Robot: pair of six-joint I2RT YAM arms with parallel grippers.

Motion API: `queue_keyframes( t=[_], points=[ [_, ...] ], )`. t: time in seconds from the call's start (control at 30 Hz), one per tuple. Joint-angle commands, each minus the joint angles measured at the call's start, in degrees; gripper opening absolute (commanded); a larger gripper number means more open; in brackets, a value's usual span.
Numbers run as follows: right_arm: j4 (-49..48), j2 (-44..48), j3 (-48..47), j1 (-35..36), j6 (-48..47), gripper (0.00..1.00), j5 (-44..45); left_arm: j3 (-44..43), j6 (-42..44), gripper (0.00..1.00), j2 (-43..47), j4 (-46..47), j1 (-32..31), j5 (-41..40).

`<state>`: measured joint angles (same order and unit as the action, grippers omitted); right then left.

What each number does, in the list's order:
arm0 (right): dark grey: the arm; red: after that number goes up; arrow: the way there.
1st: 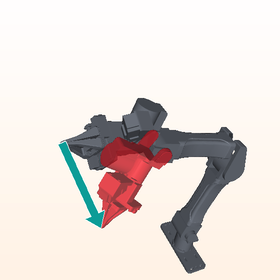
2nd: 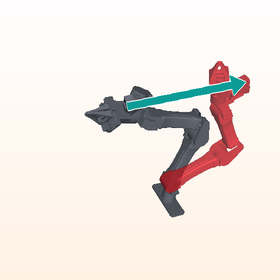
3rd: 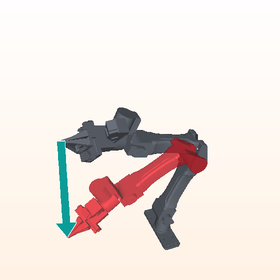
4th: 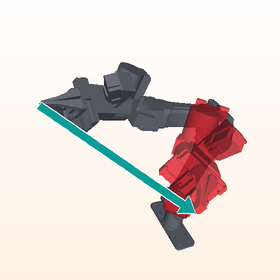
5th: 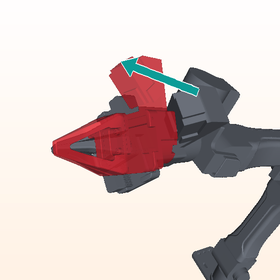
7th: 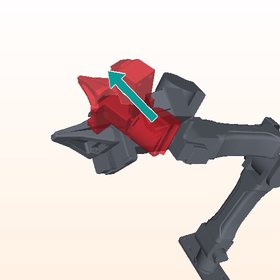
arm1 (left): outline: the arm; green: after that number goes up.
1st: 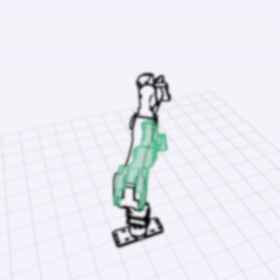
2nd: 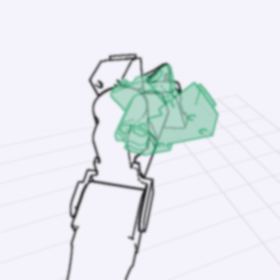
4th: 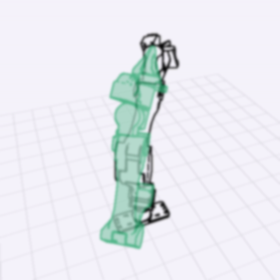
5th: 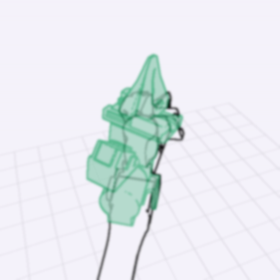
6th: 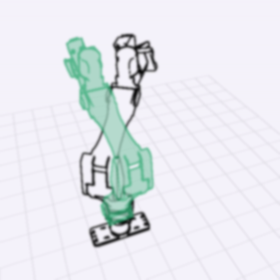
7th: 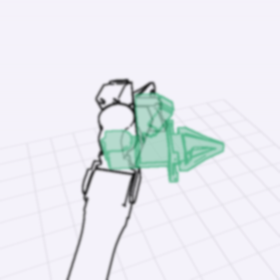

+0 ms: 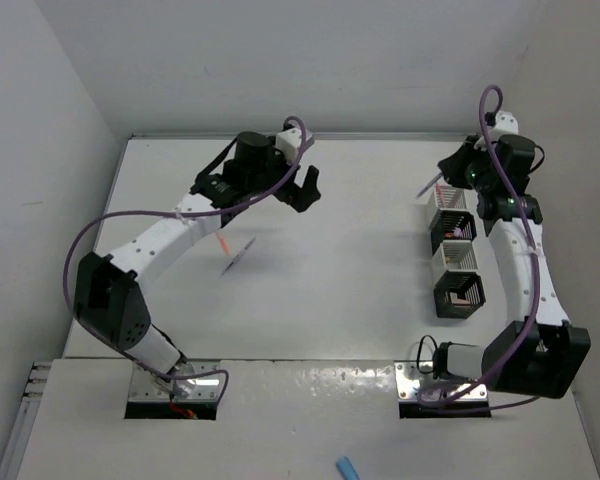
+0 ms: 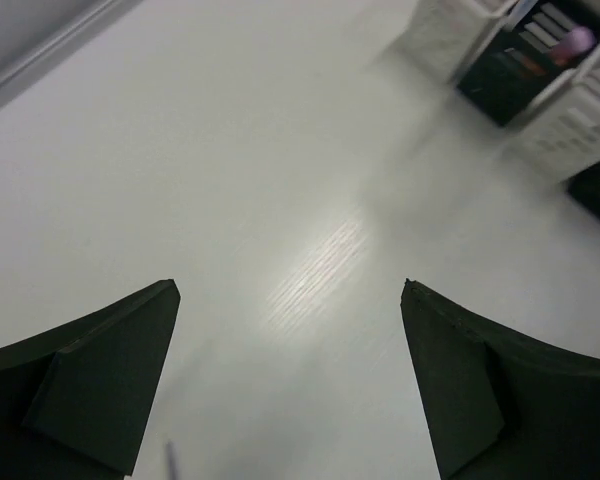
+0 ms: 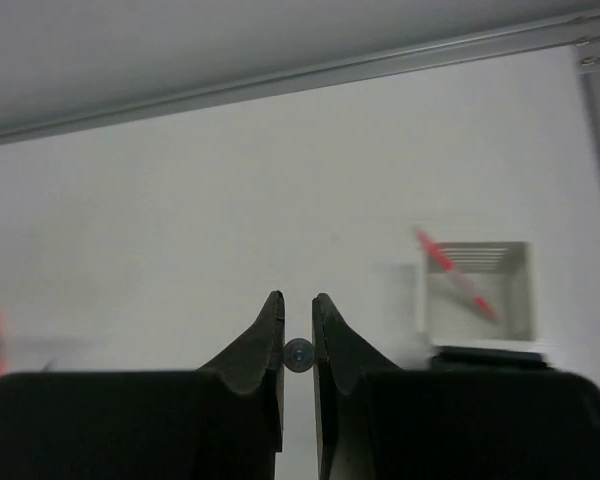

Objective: Sort the stationery into containers
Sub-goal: Place the pen in the storage box.

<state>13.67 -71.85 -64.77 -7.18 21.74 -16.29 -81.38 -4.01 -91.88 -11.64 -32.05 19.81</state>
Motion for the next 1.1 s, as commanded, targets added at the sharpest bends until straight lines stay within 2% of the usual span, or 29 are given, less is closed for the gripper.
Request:
queue_keyframes(
  t=[0.0,0.07,0.23,0.43,0.5,0.53,0.57,0.63,0.7,0.87,1.0,1.07],
  points=[
    [-9.1,-2.6,0.8,-4.3,-8.6,0.0,9.1,3.3,8.1,1.0,7.2,-3.0,0.2,-14.6],
    [-10.2,-6.1,-0.7,-5.7,-10.0,0.0,10.0,6.0,8.8,1.0,8.5,-4.1,1.1,-16.6],
    [-11.4,-12.5,-4.2,-9.0,-11.5,0.0,10.1,10.0,16.6,1.0,11.7,-6.9,2.7,-16.4],
    [-13.2,-17.5,-4.4,-8.8,-13.2,0.0,11.5,13.7,20.2,1.0,13.6,-10.2,6.8,-12.7],
    [-13.2,-18.4,-4.0,-8.6,-13.9,0.13,11.7,15.5,21.9,1.0,13.7,-11.6,8.1,-11.2],
    [-13.2,-18.7,-4.2,-8.6,-14.1,0.25,11.6,16.1,22.5,0.99,13.5,-12.0,8.4,-10.4],
    [-13.2,-19.1,-4.5,-8.5,-14.2,0.53,11.5,16.8,23.3,0.98,13.3,-12.6,8.7,-10.4],
    [-12.0,-19.1,-5.2,-8.5,-14.1,0.65,11.5,18.3,23.5,0.93,11.6,-14.1,9.2,-11.1],
    [-11.0,-18.1,-5.0,-8.6,-13.5,0.69,10.9,19.2,23.2,0.85,8.9,-15.0,9.5,-12.1],
    [-8.3,-14.1,-4.4,-8.5,-10.6,0.69,6.8,20.8,19.9,0.75,4.0,-13.0,9.6,-12.8],
    [-5.7,-9.1,-4.2,-8.2,-7.9,0.69,3.0,19.8,15.4,0.61,-2.9,-13.1,9.6,-16.0],
    [-4.1,-7.6,-4.2,-7.7,-7.0,0.69,1.1,19.8,14.3,0.59,-4.3,-13.2,10.3,-16.3]
  ],
)
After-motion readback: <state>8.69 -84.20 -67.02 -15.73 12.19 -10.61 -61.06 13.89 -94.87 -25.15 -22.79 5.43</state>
